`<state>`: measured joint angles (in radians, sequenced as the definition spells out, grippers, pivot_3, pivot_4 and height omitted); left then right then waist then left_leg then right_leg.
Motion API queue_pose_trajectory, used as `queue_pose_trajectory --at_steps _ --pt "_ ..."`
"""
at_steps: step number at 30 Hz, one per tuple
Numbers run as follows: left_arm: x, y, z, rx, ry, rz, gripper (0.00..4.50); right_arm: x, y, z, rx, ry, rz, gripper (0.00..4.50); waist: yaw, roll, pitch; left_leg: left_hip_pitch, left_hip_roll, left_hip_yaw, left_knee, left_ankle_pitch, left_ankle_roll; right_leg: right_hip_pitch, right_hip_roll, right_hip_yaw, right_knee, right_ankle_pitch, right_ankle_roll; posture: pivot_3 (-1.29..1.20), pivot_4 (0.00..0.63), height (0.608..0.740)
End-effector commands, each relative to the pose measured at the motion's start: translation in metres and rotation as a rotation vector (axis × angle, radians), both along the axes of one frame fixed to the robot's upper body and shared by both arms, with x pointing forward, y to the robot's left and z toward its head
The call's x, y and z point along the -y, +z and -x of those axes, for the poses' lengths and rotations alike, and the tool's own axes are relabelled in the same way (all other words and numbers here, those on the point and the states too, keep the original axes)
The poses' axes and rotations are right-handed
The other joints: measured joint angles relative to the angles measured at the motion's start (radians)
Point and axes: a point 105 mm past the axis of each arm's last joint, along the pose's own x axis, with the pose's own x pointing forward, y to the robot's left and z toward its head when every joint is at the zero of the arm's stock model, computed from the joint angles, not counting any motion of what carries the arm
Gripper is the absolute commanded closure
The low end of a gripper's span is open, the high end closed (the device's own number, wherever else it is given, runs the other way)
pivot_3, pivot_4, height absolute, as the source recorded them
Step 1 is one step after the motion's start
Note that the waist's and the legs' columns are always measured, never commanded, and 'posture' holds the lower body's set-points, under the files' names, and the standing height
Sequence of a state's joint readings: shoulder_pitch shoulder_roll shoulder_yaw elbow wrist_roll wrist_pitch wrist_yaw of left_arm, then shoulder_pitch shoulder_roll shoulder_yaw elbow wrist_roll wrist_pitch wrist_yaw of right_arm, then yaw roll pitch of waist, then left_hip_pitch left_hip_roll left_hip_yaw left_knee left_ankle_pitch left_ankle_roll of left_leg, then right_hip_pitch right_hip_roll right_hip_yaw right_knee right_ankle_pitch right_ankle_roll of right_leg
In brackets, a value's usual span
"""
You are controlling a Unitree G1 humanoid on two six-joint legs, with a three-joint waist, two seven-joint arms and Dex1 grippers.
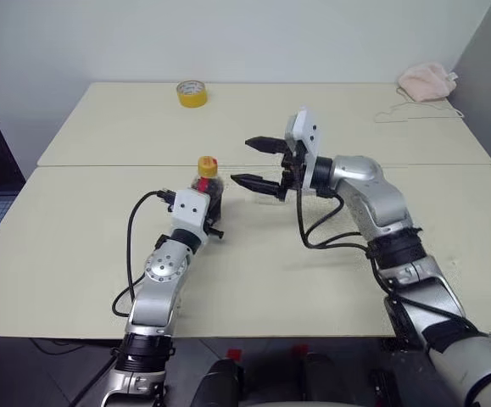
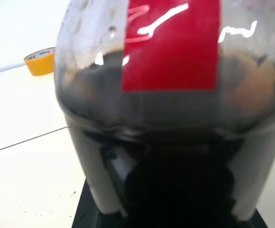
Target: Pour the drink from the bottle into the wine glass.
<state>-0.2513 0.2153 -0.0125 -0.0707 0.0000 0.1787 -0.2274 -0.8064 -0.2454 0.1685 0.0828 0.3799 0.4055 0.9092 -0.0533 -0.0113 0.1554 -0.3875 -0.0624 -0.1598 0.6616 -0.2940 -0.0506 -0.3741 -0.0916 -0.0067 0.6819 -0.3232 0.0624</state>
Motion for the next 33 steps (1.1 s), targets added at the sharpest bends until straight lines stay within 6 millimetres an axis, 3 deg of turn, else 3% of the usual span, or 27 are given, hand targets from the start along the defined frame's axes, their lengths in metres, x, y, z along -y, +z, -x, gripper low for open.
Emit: queue_pose_trajectory --at_steps 1,5,9,13,19,28,33 --pt "0.002 0.026 0.004 0.106 -0.010 0.012 3.49 -0.006 0.019 0.022 0.021 -0.028 -0.088 0.04 0.000 0.000 0.000 0.000 0.000 0.000 0.000 0.000 0.000 0.000 0.000 0.000 0.000 0.000 0.000 0.00 0.150 0.740" --pt "0.007 0.027 0.004 0.113 -0.031 0.030 3.49 -0.027 0.015 0.029 0.014 -0.167 -0.139 0.04 0.003 0.000 0.000 0.000 0.000 -0.001 0.001 0.000 0.000 0.000 0.000 0.000 0.001 0.000 0.000 0.00 0.150 0.740" --pt "0.010 0.027 0.004 0.115 -0.052 0.043 3.49 -0.038 0.016 0.021 0.032 -0.302 -0.151 0.04 0.002 0.000 0.000 0.000 -0.001 0.000 0.000 0.000 0.000 -0.001 0.001 0.000 0.001 0.000 0.000 0.00 0.150 0.740" --pt "0.013 0.027 0.003 0.113 -0.063 0.051 3.49 -0.047 0.015 0.018 0.027 -0.321 -0.145 0.04 0.003 0.000 0.000 0.000 -0.001 0.000 0.001 0.000 -0.001 -0.001 0.001 0.000 0.001 0.000 0.000 0.00 0.150 0.740" --pt "0.016 0.026 0.002 0.117 -0.071 0.055 3.49 -0.040 0.018 -0.001 0.034 -0.406 -0.133 0.04 0.000 0.000 0.000 0.000 -0.001 0.000 0.001 0.000 -0.001 -0.001 0.001 0.000 0.001 0.000 0.000 0.00 0.150 0.740" --pt "0.017 0.026 0.002 0.118 -0.073 0.058 3.49 -0.036 0.017 -0.009 0.044 -0.439 -0.113 0.04 -0.003 0.000 0.000 0.000 0.000 0.000 0.000 0.000 -0.001 -0.001 0.001 0.000 0.001 0.000 0.000 0.00 0.150 0.740" --pt "0.016 0.027 0.001 0.117 -0.069 0.059 3.50 -0.023 0.018 -0.013 0.033 -0.469 -0.125 0.04 -0.002 0.000 0.000 0.000 0.000 0.000 0.000 0.000 -0.001 -0.001 0.001 0.000 0.001 0.000 0.000 0.00 0.150 0.740"
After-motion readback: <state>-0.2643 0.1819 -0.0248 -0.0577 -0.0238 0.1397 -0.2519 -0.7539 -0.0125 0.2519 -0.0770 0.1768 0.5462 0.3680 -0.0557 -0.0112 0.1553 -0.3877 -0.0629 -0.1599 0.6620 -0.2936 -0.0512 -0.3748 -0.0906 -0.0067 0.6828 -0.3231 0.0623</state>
